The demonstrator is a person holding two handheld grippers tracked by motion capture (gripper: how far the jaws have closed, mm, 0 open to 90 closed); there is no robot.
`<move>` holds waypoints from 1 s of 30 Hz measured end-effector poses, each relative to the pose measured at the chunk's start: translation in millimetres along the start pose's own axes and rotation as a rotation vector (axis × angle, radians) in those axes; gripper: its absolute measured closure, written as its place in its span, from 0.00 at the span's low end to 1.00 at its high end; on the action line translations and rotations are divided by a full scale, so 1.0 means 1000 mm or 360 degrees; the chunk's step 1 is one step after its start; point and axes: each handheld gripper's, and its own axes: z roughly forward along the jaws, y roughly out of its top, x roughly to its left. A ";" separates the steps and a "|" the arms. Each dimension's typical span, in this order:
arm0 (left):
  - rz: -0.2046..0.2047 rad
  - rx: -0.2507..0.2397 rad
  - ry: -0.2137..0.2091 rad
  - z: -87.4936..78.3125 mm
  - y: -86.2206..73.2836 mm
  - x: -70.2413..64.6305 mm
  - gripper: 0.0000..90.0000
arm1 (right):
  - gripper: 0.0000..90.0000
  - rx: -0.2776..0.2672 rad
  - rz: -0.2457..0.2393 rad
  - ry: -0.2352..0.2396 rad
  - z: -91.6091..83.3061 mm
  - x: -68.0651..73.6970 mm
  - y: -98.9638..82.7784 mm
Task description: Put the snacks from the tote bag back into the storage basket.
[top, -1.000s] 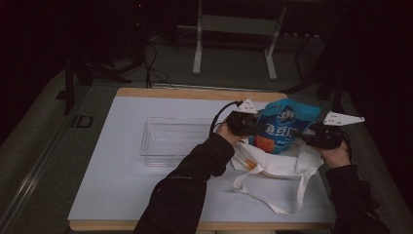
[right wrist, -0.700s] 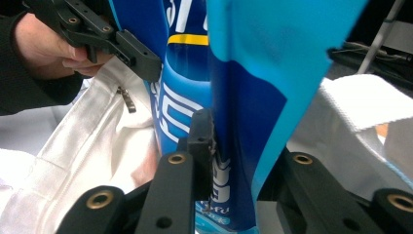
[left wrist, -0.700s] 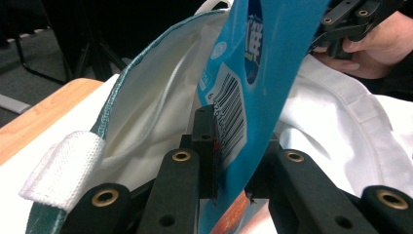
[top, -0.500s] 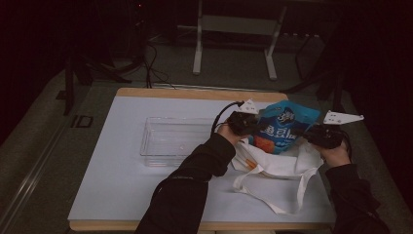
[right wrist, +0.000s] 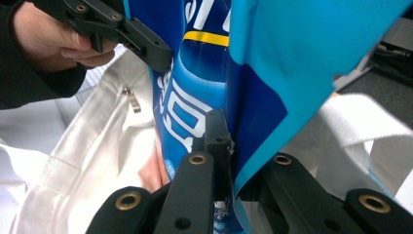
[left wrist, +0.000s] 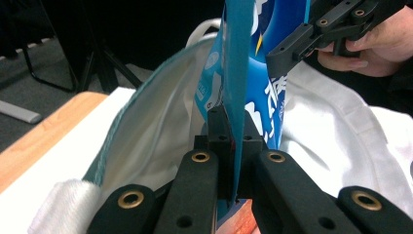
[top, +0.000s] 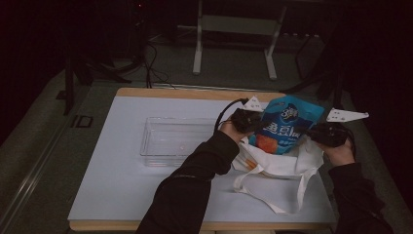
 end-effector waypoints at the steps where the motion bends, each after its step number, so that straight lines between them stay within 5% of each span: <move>1: 0.0009 0.0000 0.0002 -0.001 0.003 -0.001 1.00 | 0.97 -0.0009 0.0000 -0.0003 -0.002 0.000 0.001; 17: 0.0017 -0.0085 -0.0028 -0.015 0.048 -0.011 1.00 | 0.98 -0.0138 -0.0025 -0.0033 -0.040 0.004 0.035; 30: 0.0061 -0.0095 -0.0082 -0.045 0.070 -0.020 1.00 | 0.98 -0.0185 -0.0100 0.0034 -0.055 0.017 0.062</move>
